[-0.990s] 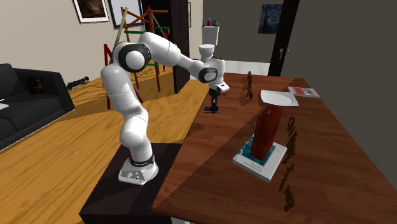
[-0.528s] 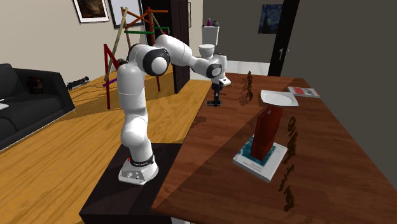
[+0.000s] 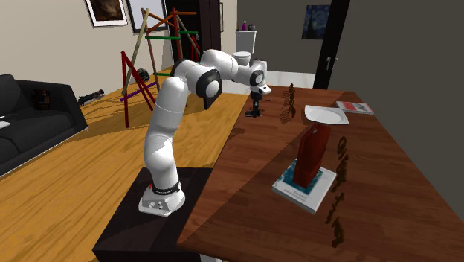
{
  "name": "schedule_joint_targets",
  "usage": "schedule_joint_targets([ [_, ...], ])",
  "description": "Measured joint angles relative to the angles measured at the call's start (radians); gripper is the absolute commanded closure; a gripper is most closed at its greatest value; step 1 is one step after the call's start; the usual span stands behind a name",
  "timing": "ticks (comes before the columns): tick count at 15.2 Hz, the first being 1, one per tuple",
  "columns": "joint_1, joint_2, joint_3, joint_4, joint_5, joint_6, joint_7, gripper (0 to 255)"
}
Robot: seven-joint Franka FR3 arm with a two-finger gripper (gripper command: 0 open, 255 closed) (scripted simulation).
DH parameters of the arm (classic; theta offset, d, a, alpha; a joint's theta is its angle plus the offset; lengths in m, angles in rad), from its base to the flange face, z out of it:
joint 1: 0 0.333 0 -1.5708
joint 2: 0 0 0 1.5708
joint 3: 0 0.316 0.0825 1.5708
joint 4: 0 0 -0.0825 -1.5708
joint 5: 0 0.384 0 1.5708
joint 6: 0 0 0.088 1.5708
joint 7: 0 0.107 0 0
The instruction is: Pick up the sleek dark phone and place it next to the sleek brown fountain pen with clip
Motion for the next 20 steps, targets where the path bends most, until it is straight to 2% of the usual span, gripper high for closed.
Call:
schedule_joint_targets([
  [2, 0.047, 0.071, -0.007, 0.109, -0.031, -0.044, 0.03, 255],
  [4, 0.115, 0.17, -0.019, 0.261, -0.07, -0.101, 0.064, 255],
  [6, 0.144, 0.223, -0.029, 0.325, -0.089, -0.113, 0.074, 255],
  [20, 0.147, 0.281, -0.048, 0.247, -0.117, 0.016, 0.089, 255],
])
